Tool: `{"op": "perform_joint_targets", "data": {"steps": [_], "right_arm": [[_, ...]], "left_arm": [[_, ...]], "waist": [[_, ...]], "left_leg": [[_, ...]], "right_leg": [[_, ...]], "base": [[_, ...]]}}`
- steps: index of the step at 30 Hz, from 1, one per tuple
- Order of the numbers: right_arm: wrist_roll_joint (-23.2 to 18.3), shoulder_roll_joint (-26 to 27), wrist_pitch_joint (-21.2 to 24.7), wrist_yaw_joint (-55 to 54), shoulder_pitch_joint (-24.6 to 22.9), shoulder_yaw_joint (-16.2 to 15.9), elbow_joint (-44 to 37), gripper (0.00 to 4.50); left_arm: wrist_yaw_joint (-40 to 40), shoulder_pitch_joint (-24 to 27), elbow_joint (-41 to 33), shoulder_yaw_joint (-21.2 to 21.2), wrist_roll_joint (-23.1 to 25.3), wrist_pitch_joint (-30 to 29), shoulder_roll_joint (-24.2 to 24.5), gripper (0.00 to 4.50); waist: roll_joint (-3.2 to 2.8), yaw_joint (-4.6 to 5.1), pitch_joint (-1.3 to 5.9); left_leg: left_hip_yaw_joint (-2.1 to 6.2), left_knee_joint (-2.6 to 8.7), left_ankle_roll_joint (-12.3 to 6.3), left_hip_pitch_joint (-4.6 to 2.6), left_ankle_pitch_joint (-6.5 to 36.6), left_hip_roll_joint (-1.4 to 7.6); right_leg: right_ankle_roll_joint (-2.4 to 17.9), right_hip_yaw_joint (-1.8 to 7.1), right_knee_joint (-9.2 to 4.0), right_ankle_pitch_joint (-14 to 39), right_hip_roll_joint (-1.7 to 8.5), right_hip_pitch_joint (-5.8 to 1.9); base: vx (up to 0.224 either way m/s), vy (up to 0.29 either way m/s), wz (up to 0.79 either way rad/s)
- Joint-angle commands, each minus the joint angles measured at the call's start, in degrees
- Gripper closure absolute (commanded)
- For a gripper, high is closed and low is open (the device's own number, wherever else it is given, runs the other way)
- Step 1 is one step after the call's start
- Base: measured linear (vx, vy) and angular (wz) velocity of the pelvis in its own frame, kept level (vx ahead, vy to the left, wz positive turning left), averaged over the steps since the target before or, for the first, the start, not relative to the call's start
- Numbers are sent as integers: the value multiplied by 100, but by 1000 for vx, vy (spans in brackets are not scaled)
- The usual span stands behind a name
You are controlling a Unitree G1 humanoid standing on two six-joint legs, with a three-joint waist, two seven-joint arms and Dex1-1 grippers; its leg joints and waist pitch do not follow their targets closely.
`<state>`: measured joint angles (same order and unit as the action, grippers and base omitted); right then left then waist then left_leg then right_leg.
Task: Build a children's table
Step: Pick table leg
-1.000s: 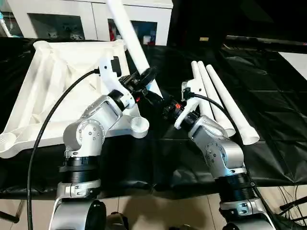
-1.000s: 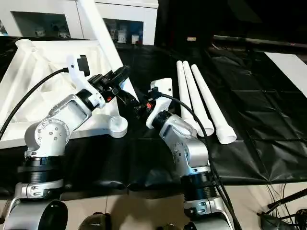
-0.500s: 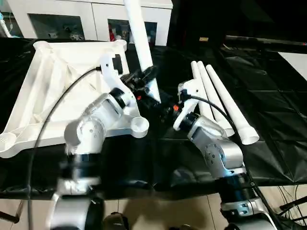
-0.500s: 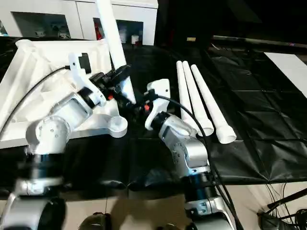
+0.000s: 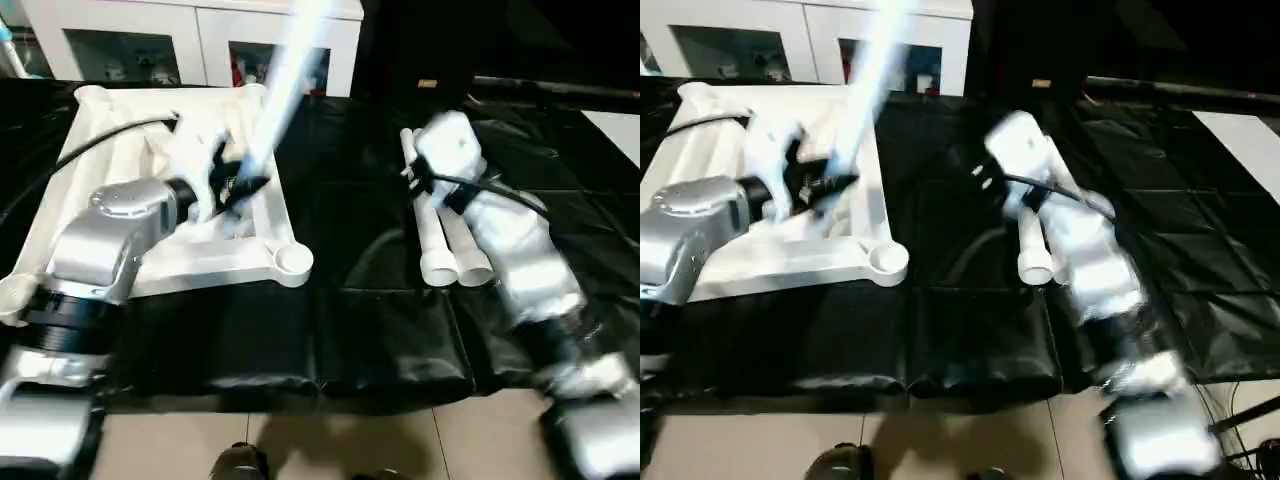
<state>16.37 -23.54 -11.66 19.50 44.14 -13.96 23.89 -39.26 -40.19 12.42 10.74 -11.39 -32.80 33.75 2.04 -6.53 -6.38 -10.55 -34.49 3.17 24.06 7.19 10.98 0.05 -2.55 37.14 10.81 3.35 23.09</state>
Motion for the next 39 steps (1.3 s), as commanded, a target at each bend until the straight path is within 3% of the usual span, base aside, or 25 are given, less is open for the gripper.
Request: {"op": "perform_joint_targets", "data": {"steps": [1, 3, 4, 6, 9, 14, 16, 21, 26, 29, 32, 33, 39], "right_arm": [[478, -219, -284, -342, 219, -158, 248, 36], [852, -342, -571, -677, 381, -283, 455, 36], [1189, -420, -910, -978, 529, -364, 699, 36], [1742, -511, -1106, -1536, 782, -582, 1069, 36], [2109, -558, -1080, -1975, 1033, -869, 1423, 36], [2386, -563, -1081, -2275, 1234, -1068, 1722, 36], [2764, -548, -1127, -2418, 1431, -1310, 2200, 36], [3011, -493, -1253, -2493, 1585, -1577, 2863, 36], [3039, -446, -1278, -2583, 1656, -1641, 3211, 36], [3062, -430, -1364, -2675, 1717, -1656, 3426, 71], [3082, -428, -1411, -2742, 1759, -1675, 3543, 75], [3069, -427, -1435, -2753, 1775, -1684, 3596, 102], [3029, -396, -1554, -2755, 1815, -1698, 3802, 157]], "left_arm": [[-173, -87, -137, 210, 261, -4, 184, 302], [-228, -126, -164, 327, 365, -53, 266, 302], [-273, -158, -199, 414, 426, -97, 321, 302], [-352, -176, -321, 526, 530, -147, 363, 302], [-514, -170, -505, 745, 741, -120, 515, 302], [-651, -157, -738, 910, 923, -134, 716, 302], [-708, -169, -889, 910, 991, -157, 793, 302], [-788, -218, -1097, 979, 1270, -133, 1008, 302], [-932, -194, -1383, 1085, 1474, -179, 1241, 302], [-1050, -191, -1545, 1101, 1581, -183, 1380, 302], [-1118, -217, -1638, 1093, 1619, -198, 1421, 302], [-1160, -237, -1669, 1113, 1662, -182, 1456, 302], [-1254, -235, -1705, 1088, 1753, -159, 1480, 302]], "waist": [[-114, 13, 640], [-110, 17, 642], [-107, 32, 637], [-108, 37, 633], [-110, 55, 621], [-104, 85, 621], [-96, 113, 619], [-88, 138, 611], [-89, 162, 617], [-101, 177, 617], [-102, 182, 605], [-123, 176, 609], [-114, 177, 603]], "left_leg": [[86, 338, 413, -257, 1460, 163], [88, 325, 400, -256, 1393, 164], [76, 316, 411, -256, 1398, 157], [82, 313, 431, -261, 1435, 160], [77, 303, 426, -271, 1606, 155], [87, 299, 449, -260, 1656, 156], [83, 293, 473, -258, 1688, 149], [81, 282, 454, -240, 1694, 143], [82, 273, 434, -220, 1611, 150], [83, 267, 434, -225, 1636, 146], [82, 270, 467, -231, 1716, 145], [85, 269, 472, -241, 1736, 150], [86, 272, 482, -240, 1858, 146]], "right_leg": [[1055, 249, -407, 939, 416, -220], [1076, 243, -390, 857, 408, -217], [1085, 243, -388, 862, 396, -207], [1075, 241, -381, 910, 391, -206], [1031, 252, -400, 1017, 382, -197], [959, 249, -388, 1029, 369, -197], [995, 246, -382, 1059, 362, -192], [967, 251, -391, 1070, 358, -193], [1010, 253, -366, 897, 360, -211], [1033, 250, -362, 891, 354, -203], [1029, 252, -369, 986, 349, -193], [1040, 251, -369, 975, 355, -189], [1040, 251, -376, 1058, 348, -178]], "base": [[0, 0, 0], [0, 0, 0], [0, 0, 0], [0, 0, 0], [0, 0, 0], [0, 0, 0], [0, 0, 0], [0, 0, 0], [0, 0, 0], [0, 0, 0], [0, 0, 0], [0, 0, 0], [0, 0, 0]]}}
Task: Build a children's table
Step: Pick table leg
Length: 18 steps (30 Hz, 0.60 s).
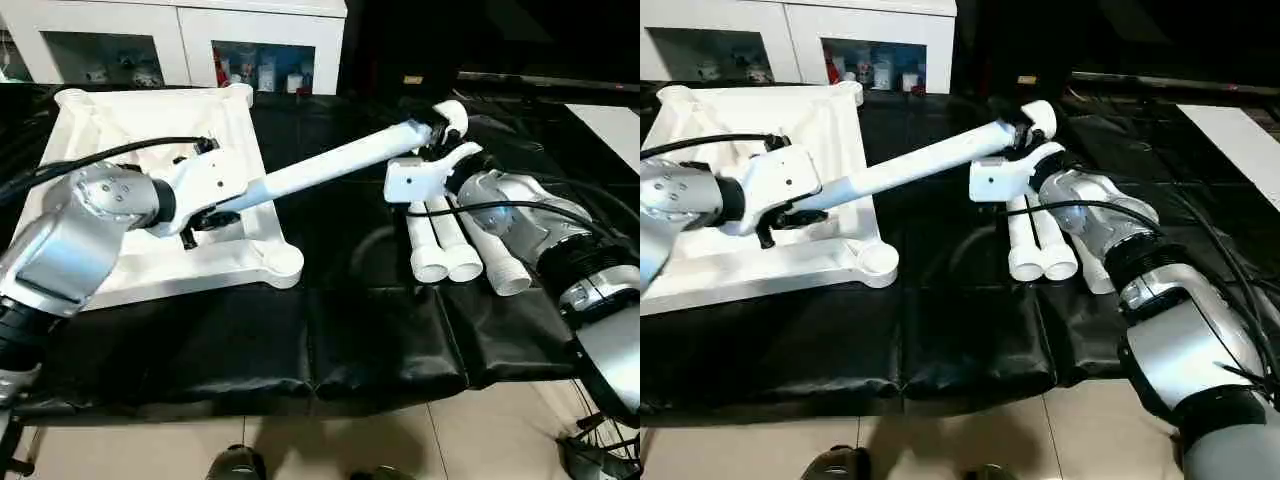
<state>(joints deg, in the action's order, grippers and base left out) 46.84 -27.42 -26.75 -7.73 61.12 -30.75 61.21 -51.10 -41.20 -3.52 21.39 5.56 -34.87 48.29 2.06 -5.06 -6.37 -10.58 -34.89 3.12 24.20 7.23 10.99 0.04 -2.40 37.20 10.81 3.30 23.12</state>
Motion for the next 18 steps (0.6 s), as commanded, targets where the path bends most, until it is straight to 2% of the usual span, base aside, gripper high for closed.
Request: {"op": "perform_joint_targets", "data": {"steps": [1, 2, 5, 8, 10, 18], "right_arm": [[-19, -7, -47, -30, 117, -19, 72, 160], [-23, -1, -68, -17, 111, -15, 91, 160], [-20, 11, -88, -6, 101, -17, 125, 200], [-43, 27, -124, 6, 102, -34, 182, 211], [-51, 39, -146, 12, 97, -33, 205, 239], [-98, 54, -186, 62, 48, -5, 249, 254]], "left_arm": [[-71, -133, -112, 22, 59, 48, 26, 302], [-74, -129, -112, 16, 73, 51, 23, 302], [-60, -120, -110, -4, 93, 59, 5, 302], [-65, -109, -104, -27, 147, 67, -11, 302], [-74, -103, -94, -44, 177, 82, -11, 302], [-91, -70, -79, -81, 238, 112, -23, 302]], "waist": [[-114, 32, 604], [-111, 34, 601], [-113, 35, 607], [-119, 32, 610], [-117, 32, 609], [-112, 33, 607]], "left_leg": [[90, 313, 489, -253, 1863, 145], [90, 314, 487, -249, 1865, 144], [93, 312, 477, -250, 1844, 145], [92, 312, 470, -251, 1833, 147], [93, 313, 467, -248, 1825, 146], [92, 313, 464, -252, 1881, 145]], "right_leg": [[1041, 235, -383, 1059, 353, -183], [1039, 235, -383, 1068, 353, -186], [1042, 234, -377, 1039, 351, -183], [1058, 233, -376, 1005, 353, -182], [1063, 232, -370, 975, 349, -185], [1065, 234, -380, 1047, 353, -181]], "base": [[0, 0, 0], [0, 0, 0], [0, 0, 0], [0, 0, 0], [0, 0, 0], [0, 0, 0]]}}
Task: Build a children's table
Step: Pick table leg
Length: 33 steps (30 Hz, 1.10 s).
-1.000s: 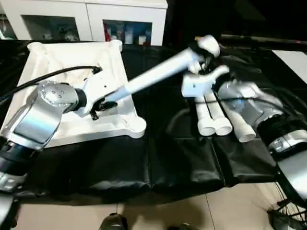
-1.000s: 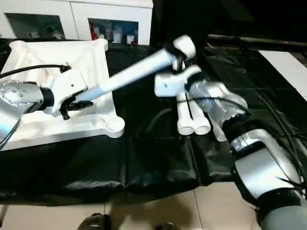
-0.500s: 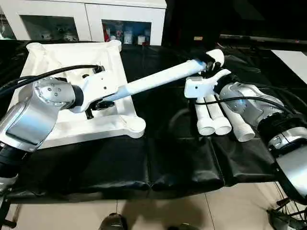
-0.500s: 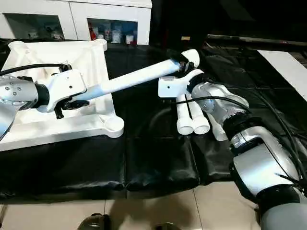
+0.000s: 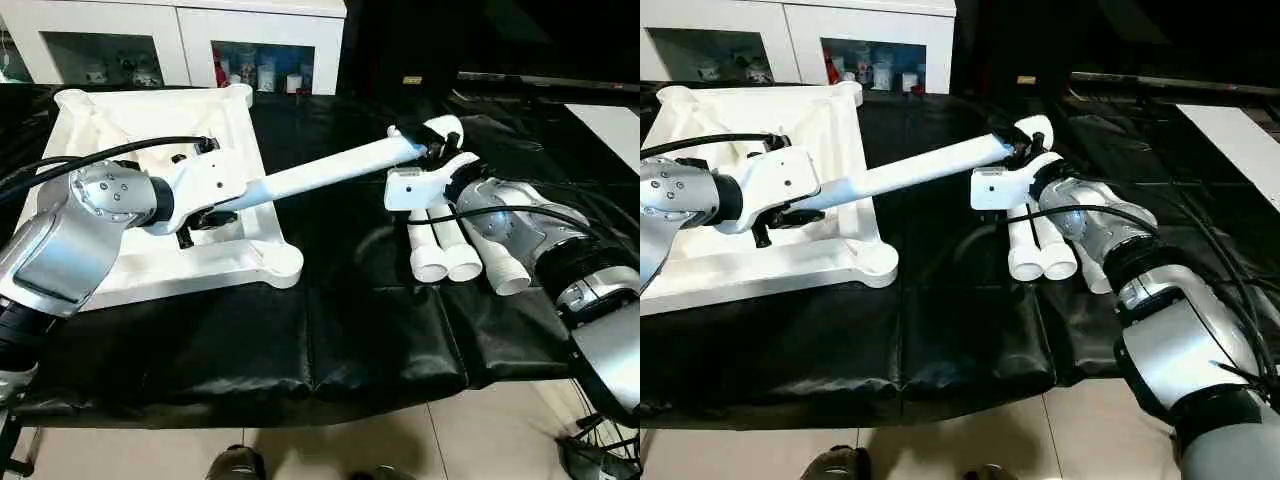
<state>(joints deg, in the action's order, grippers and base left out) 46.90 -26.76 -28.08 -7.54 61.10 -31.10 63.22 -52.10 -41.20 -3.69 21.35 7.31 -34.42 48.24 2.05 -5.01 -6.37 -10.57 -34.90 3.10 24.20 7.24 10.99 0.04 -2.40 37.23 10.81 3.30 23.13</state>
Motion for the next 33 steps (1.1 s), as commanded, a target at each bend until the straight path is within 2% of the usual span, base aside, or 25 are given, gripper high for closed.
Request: {"op": "perform_joint_targets", "data": {"steps": [1, 6, 7, 8, 11, 15, 17, 19, 23, 24, 25, 26, 29, 33], "right_arm": [[-106, -12, -54, 46, 48, 30, 48, 254], [-146, 2, -75, 91, 38, 48, 93, 255], [-153, 4, -75, 96, 37, 53, 97, 255], [-157, 4, -74, 102, 36, 57, 101, 255], [-183, 12, -57, 134, 24, 75, 127, 256], [-177, 16, -35, 163, 8, 64, 160, 258], [-197, 24, -3, 218, 4, 69, 197, 258], [-222, 29, 29, 258, 3, 85, 224, 259], [-320, 25, 81, 396, -26, 134, 315, 259], [-369, 26, 85, 426, -36, 151, 325, 259], [-394, 27, 87, 440, -40, 160, 330, 259], [-431, 24, 104, 465, -51, 178, 336, 259], [-562, 30, 161, 546, -81, 262, 356, 259], [-1052, 117, 270, 894, -161, 642, 448, 259]], "left_arm": [[8, -69, -61, -78, 64, 69, -17, 302], [189, -90, 81, -191, 139, 121, -67, 302], [274, -117, 133, -231, 151, 116, -108, 246], [296, -144, 175, -294, 100, 80, -158, 232], [230, -181, 205, -405, 6, 120, -143, 212], [275, -240, 299, -519, 35, 270, -56, 183], [257, -315, 345, -730, -109, 276, -44, 176], [282, -359, 384, -870, -190, 284, -67, 146], [517, -572, 672, -1512, -547, 299, -261, 131], [556, -609, 748, -1648, -620, 293, -286, 111], [572, -623, 781, -1706, -651, 292, -295, 108], [658, -659, 954, -1926, -761, 329, -305, 108], [772, -655, 1302, -2348, -983, 517, -254, 108], [930, -647, 1538, -2999, -1352, 521, -309, 108]], "waist": [[-114, 27, 607], [-110, 25, 610], [-112, 26, 606], [-114, 27, 607], [-102, 31, 617], [-108, 29, 611], [-118, 28, 614], [-112, 27, 618], [-118, 28, 611], [-116, 29, 611], [-128, 22, 617], [-109, 31, 607], [-114, 39, 609], [-114, 43, 613]], "left_leg": [[93, 315, 462, -248, 1867, 146], [91, 314, 460, -249, 1862, 146], [89, 314, 461, -251, 1880, 145], [89, 314, 463, -252, 1888, 144], [97, 317, 455, -235, 1837, 141], [90, 312, 431, -253, 1878, 144], [90, 313, 433, -244, 1834, 145], [88, 311, 436, -255, 1840, 148], [84, 311, 455, -260, 1889, 143], [87, 311, 463, -260, 1920, 135], [95, 311, 466, -269, 1942, 140], [101, 318, 466, -250, 1957, 144], [101, 318, 454, -254, 1979, 144], [100, 315, 418, -262, 2007, 163]], "right_leg": [[1062, 236, -382, 1044, 354, -185], [1067, 235, -379, 1016, 353, -183], [1065, 236, -385, 1032, 351, -178], [1067, 236, -383, 1038, 350, -176], [1060, 230, -379, 1010, 358, -199], [1068, 235, -385, 1030, 350, -174], [1083, 235, -375, 963, 354, -181], [1097, 237, -374, 929, 353, -178], [1117, 234, -373, 941, 345, -171], [1129, 230, -374, 957, 338, -177], [1137, 228, -378, 971, 347, -171], [1120, 228, -382, 991, 356, -189], [1101, 234, -385, 1055, 357, -172], [1142, 244, -380, 1000, 379, -164]], "base": [[0, 0, 0], [0, 0, 0], [0, 0, 0], [0, 0, 0], [0, 0, 0], [0, 0, 0], [0, 0, 0], [0, 0, 0], [0, 0, 0], [0, 0, 0], [0, 0, 0], [0, 0, 0], [0, 0, 0], [0, 0, 0]]}}
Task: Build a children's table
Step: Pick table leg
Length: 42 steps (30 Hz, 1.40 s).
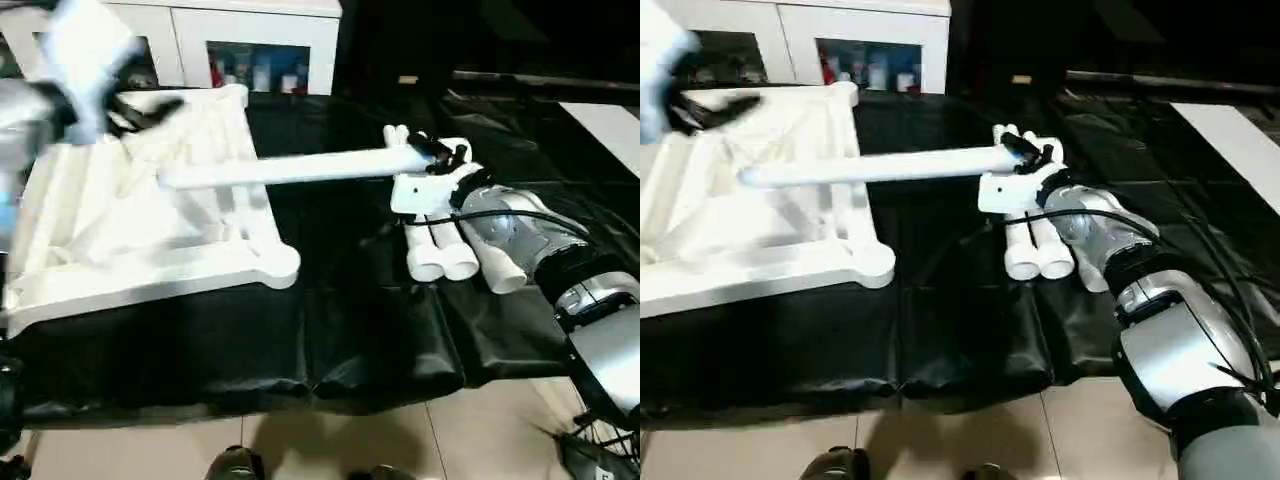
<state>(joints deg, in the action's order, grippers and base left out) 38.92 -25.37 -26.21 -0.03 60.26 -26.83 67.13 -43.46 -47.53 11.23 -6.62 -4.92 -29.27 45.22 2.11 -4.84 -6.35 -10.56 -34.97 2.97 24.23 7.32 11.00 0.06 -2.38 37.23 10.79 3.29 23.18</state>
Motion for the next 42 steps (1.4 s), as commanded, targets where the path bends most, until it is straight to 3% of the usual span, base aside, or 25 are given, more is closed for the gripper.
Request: {"op": "perform_joint_targets", "data": {"steps": [1, 4, 5, 6, 9, 12, 13, 14, 15, 18, 19, 20, 21, 23, 24, 31, 34, 38, 39, 42], "right_arm": [[-501, 38, 136, 309, -97, 404, 63, 259], [-2278, 543, 623, 1471, -187, 1753, -57, 260], [-2278, 543, 623, 1471, -187, 1753, -57, 260], [-2560, 630, 719, 1661, -196, 1944, -111, 260], [-4201, 1184, 1742, 3000, -331, 2850, -722, 260], [-4885, 1368, 2351, 3730, -446, 3112, -1150, 260], [-5366, 1457, 2903, 4437, -588, 3218, -1575, 260], [-5366, 1457, 2903, 4437, -588, 3218, -1575, 260], [-5582, 1462, 3201, 4814, -670, 3230, -1787, 261], [-6120, 1417, 3974, 5612, -885, 3205, -2303, 261], [-6126, 1416, 3985, 5617, -888, 3206, -2311, 261], [-6347, 1382, 4395, 5806, -1030, 3195, -2675, 261], [-6347, 1382, 4395, 5806, -1030, 3195, -2675, 261], [-6504, 1346, 4692, 5810, -1180, 3154, -3085, 261], [-6598, 1326, 4913, 5816, -1256, 3165, -3317, 261], [-6730, 1276, 5420, 5822, -1460, 3143, -3920, 261], [-6624, 1255, 5389, 5802, -1528, 3029, -4057, 261], [-6245, 1279, 5139, 5431, -1645, 2767, -4329, 261], [-5987, 1346, 4968, 5172, -1669, 2625, -4417, 261], [-5642, 1448, 4748, 4903, -1738, 2385, -4595, 261]], "left_arm": [[169, -39, 113, -318, -167, 26, -43, 108], [1097, -197, 580, -977, -234, 256, -330, 108], [1097, -197, 580, -977, -234, 256, -330, 108], [1263, -206, 693, -1052, -227, 385, -374, 108], [1548, 105, 681, -1147, -385, 490, -825, 108], [1217, 314, 321, -1048, -744, 169, -1203, 108], [950, 461, -135, -851, -1173, -140, -1677, 108], [950, 461, -135, -851, -1173, -140, -1677, 108], [813, 511, -365, -740, -1463, -333, -1934, 108], [669, 535, -757, -519, -2304, -844, -2641, 108], [669, 535, -761, -518, -2316, -852, -2650, 108], [636, 523, -925, -380, -2718, -1076, -3002, 108], [636, 523, -925, -380, -2718, -1076, -3002, 108], [654, 443, -1055, -321, -2991, -1241, -3315, 108], [698, 364, -1116, -374, -3091, -1349, -3490, 108], [934, 291, -1196, -224, -3128, -1534, -3647, 108], [1053, 310, -1195, -136, -3062, -1574, -3643, 108], [1270, 383, -1148, 136, -2645, -1525, -3650, 108], [1487, 384, -1012, 210, -2419, -1419, -3704, 108], [1651, 378, -954, 151, -2526, -1390, -3849, 108]], "waist": [[-125, 24, 611], [-115, 43, 622], [-122, 32, 621], [-130, 15, 634], [-131, -3, 633], [-142, -65, 644], [-134, -112, 655], [-135, -137, 655], [-137, -188, 668], [-88, -274, 667], [-79, -309, 664], [-70, -299, 665], [-63, -328, 655], [-44, -308, 636], [-35, -304, 631], [-17, -281, 632], [-19, -292, 637], [-15, -288, 635], [-21, -296, 642], [-21, -294, 639]], "left_leg": [[100, 328, 426, -272, 1992, 168], [87, 318, 219, -275, 2073, 178], [106, 336, 211, -267, 2022, 192], [111, 350, 202, -270, 1929, 200], [111, 365, 134, -283, 1930, 225], [107, 383, 89, -293, 1785, 253], [99, 378, 61, -296, 1670, 261], [88, 374, 43, -294, 1616, 266], [79, 377, 52, -293, 1595, 267], [57, 371, 51, -285, 1586, 264], [69, 378, 73, -263, 1634, 255], [66, 376, 88, -257, 1653, 239], [74, 382, 107, -269, 1648, 244], [84, 399, 156, -257, 1713, 226], [82, 396, 192, -289, 1767, 233], [104, 406, 261, -275, 1710, 221], [102, 408, 257, -282, 1632, 226], [102, 414, 298, -275, 1554, 230], [102, 407, 302, -285, 1563, 232], [105, 412, 342, -263, 1531, 226]], "right_leg": [[1159, 234, -377, 947, 366, -163], [1195, 258, -375, 755, 381, -203], [1210, 245, -369, 729, 389, -208], [1274, 222, -365, 665, 377, -195], [1369, 229, -359, 585, 405, -220], [1498, 210, -358, 546, 434, -191], [1576, 205, -359, 427, 453, -231], [1607, 201, -350, 349, 445, -240], [1623, 187, -340, 388, 436, -192], [1655, 179, -349, 456, 451, -232], [1615, 177, -368, 675, 471, -224], [1579, 182, -371, 773, 463, -225], [1489, 190, -408, 935, 490, -230], [1344, 195, -452, 1262, 490, -237], [1256, 204, -483, 1436, 490, -211], [949, 202, -535, 1765, 482, -201], [949, 199, -524, 1622, 470, -195], [912, 201, -518, 1542, 467, -195], [905, 203, -517, 1569, 478, -189], [881, 205, -514, 1532, 482, -200]], "base": [[0, 0, 0], [0, 0, 0], [0, 0, 0], [0, 0, 0], [0, 0, 0], [0, 0, 0], [0, 0, 0], [0, 0, 0], [0, 0, 0], [0, 0, 0], [0, 0, 0], [0, 0, 0], [0, 0, 0], [0, 0, 0], [0, 0, 0], [0, 0, 0], [0, 0, 0], [0, 0, 0], [0, 0, 0], [0, 0, 0]]}}
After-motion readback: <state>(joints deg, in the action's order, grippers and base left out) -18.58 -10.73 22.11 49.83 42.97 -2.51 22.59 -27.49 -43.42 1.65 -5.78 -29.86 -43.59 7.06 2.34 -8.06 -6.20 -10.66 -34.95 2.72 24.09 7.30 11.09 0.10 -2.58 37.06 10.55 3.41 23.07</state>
